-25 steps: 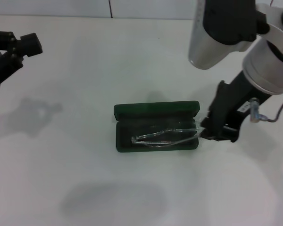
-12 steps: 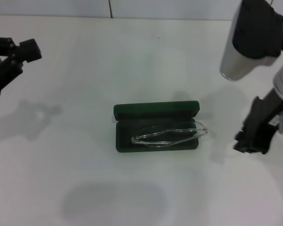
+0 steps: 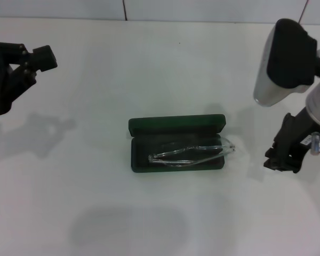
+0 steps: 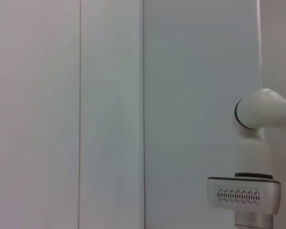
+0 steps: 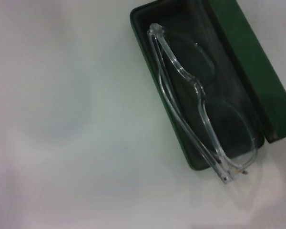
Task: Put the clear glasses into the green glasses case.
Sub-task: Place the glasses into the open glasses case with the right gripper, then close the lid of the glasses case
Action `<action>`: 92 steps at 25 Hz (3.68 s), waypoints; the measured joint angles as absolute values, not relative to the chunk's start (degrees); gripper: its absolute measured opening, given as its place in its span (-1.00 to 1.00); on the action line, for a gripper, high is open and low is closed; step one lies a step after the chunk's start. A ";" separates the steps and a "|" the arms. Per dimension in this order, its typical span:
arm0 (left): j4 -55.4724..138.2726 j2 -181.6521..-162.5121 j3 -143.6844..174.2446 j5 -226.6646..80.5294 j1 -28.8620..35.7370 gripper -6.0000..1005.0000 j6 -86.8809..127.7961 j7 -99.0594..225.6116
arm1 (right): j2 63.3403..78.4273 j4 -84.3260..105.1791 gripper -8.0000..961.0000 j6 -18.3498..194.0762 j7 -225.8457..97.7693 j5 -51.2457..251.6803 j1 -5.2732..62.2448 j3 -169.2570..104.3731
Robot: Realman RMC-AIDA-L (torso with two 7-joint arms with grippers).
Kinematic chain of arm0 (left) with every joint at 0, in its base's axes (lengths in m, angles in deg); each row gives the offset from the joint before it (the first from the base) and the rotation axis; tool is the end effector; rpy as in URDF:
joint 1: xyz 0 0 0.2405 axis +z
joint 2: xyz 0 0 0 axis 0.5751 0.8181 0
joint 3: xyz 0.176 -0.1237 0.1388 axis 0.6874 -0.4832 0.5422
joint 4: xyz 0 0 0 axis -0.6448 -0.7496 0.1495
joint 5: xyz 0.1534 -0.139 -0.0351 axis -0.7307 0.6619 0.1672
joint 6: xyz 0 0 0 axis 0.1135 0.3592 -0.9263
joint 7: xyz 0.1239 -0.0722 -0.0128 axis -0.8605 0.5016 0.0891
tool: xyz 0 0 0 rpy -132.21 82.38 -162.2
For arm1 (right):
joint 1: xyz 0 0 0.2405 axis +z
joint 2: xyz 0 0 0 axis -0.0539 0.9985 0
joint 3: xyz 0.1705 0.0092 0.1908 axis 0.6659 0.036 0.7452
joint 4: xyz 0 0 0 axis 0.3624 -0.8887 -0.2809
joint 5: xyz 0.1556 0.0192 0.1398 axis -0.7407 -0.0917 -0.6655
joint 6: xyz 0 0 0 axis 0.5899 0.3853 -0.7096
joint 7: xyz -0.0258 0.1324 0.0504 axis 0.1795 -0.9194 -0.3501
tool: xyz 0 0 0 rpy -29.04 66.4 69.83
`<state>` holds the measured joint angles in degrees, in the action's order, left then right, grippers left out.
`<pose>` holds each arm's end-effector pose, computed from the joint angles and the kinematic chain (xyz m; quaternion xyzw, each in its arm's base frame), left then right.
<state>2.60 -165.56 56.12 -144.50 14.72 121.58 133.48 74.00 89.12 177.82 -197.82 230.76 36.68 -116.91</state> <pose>-0.2624 0.2884 0.1096 -0.8986 -0.0587 -0.4032 0.1626 0.1379 0.3335 -0.0117 -0.9533 0.1167 -0.2684 0.0753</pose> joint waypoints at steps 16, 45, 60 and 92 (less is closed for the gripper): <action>3.88 -165.66 56.12 -144.85 14.50 -0.93 121.43 132.84 | 74.28 81.42 -0.64 166.86 -192.91 230.54 38.99 -121.12; 3.88 -165.62 56.12 -144.93 14.65 -0.93 119.43 132.65 | 74.36 75.14 -0.65 161.22 -187.81 223.89 42.55 -122.74; 3.88 -165.53 56.13 -144.97 14.83 -0.93 119.43 132.78 | 74.36 75.72 -0.65 162.78 -188.68 223.62 42.59 -122.70; 3.47 -170.19 51.52 -159.45 4.28 -0.93 105.68 140.95 | 73.85 78.47 -0.50 179.74 -158.95 179.40 14.20 -61.51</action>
